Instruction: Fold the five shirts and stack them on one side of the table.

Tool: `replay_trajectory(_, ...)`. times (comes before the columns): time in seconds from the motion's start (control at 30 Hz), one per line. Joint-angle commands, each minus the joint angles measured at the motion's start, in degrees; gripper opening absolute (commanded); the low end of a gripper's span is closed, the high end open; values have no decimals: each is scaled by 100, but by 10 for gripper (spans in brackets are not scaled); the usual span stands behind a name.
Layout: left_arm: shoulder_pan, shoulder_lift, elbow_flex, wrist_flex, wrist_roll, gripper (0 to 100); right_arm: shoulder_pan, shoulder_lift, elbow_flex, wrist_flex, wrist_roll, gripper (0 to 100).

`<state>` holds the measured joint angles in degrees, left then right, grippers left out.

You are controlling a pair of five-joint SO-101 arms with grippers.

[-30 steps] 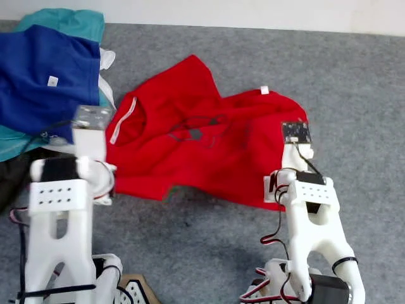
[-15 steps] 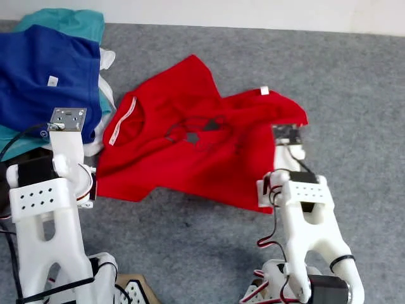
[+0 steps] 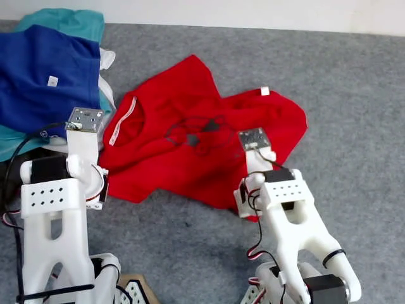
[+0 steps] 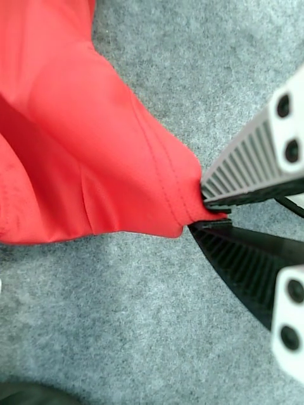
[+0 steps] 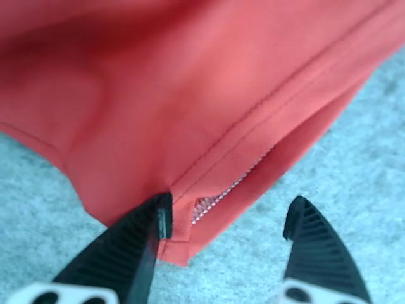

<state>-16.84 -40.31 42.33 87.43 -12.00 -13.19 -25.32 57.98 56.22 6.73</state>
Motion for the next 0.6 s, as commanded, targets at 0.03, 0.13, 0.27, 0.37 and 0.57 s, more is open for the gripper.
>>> replay_trajectory(0.03,92,-119,-31,-53,-26,6,-13,-66,110,-101,-18,200)
replay_trajectory(0.13,92,-110,-22,-176,-26,6,189,-180,-84,189,0,197)
replay_trajectory(0.27,92,-110,-22,-246,-26,6,198,-1200,-101,655,237,195)
replay_trajectory(0.37,92,-110,-22,-290,-26,6,189,-2123,286,629,299,195)
replay_trajectory(0.57,110,-110,-22,-290,-26,6,-251,-2703,910,330,299,195)
